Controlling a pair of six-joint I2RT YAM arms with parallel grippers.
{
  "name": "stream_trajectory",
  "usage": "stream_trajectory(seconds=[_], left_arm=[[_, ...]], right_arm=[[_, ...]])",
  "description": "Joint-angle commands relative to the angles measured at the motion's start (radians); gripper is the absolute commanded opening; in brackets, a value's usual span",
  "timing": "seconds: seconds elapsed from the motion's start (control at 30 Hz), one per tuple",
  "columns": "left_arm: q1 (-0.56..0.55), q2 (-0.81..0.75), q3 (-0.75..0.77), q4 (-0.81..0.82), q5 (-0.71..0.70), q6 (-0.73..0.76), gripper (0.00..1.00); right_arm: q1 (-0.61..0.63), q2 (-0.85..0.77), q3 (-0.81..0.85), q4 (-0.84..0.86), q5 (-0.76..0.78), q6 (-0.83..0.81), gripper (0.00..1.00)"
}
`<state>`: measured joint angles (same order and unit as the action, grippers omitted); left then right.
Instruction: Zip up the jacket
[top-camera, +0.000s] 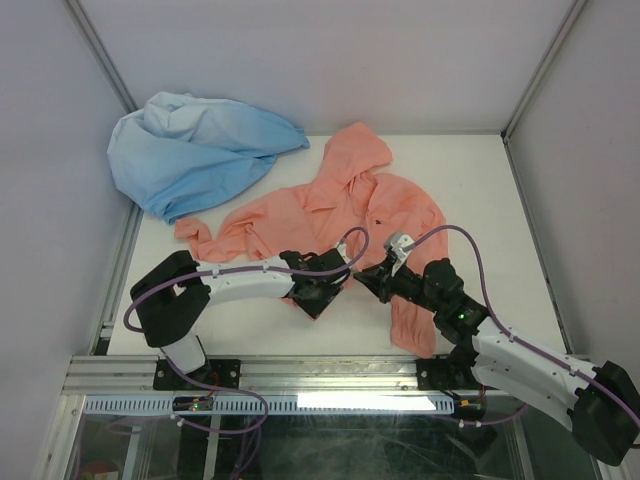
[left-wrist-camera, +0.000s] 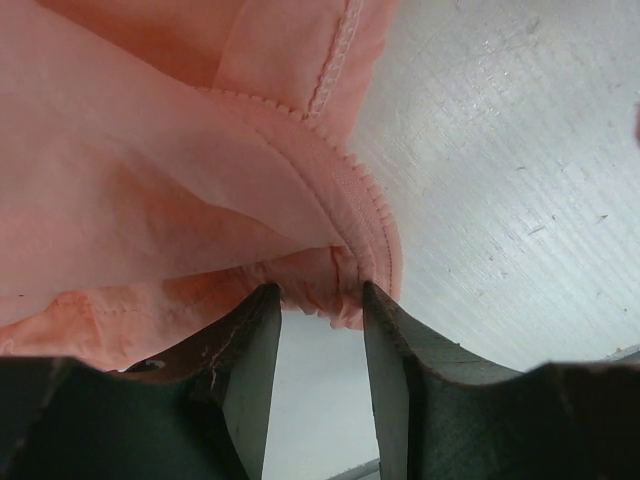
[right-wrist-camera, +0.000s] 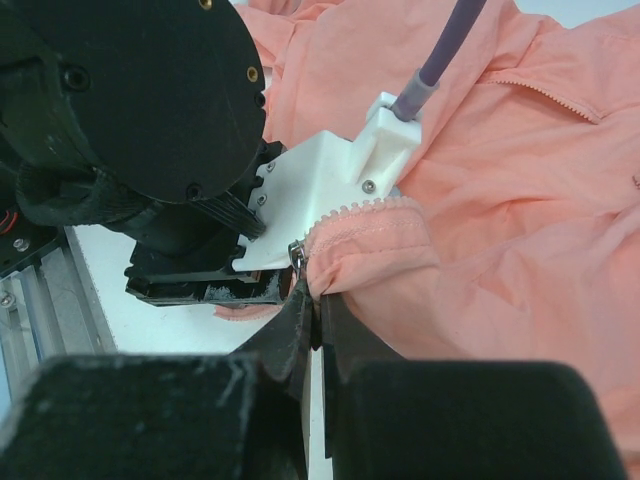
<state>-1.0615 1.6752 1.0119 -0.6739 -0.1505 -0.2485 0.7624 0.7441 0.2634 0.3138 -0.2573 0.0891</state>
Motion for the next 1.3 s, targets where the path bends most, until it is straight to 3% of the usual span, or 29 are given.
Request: stream_trajectory(seconds=[0.0,0.2,0.3,0.37,0.43,0.63,0.77,0.93,1.27], left_arm=[[-0.008,0.032,0.003,0.052,0.034,0.024,0.39],[-0.006,0.082,-0.033,0.090,0.059,-0.029,0.33],[0.002,0.084,-0.047,0.111,0.074,-0.066,0.22],[0.022,0.054,-0.061,0.138,0.100,-0.095,0.06],[0.055,-0.003,-0.084,0.169,0.132,-0.121,0.00],[0.154,-0.250,-0.128,0.234,0.165,-0.197,0.00],[0.232,-0.423,-0.185,0.344,0.192,-0.257,0.00],[0.250,-0.546,-0.240,0.506,0.184,-0.307,0.00],[0.252,-0.714,-0.502,1.081,0.173,-0.326,0.00]], right_arm=[[-0.006,-0.019,-0.001,0.040,0.020,0.008,0.00],[-0.006,-0.018,0.001,0.040,0.021,0.009,0.00],[-0.006,-0.024,0.000,0.038,0.024,0.009,0.00],[-0.006,-0.028,0.000,0.034,0.030,0.011,0.00],[-0.005,-0.031,0.003,0.026,0.036,0.013,0.00],[-0.007,-0.037,0.026,-0.014,0.091,0.036,0.00],[-0.008,-0.042,0.049,-0.029,0.079,0.049,0.00],[-0.009,-0.058,0.064,-0.006,0.026,0.068,0.00],[-0.131,0.041,0.140,0.084,-0.332,0.109,0.00]])
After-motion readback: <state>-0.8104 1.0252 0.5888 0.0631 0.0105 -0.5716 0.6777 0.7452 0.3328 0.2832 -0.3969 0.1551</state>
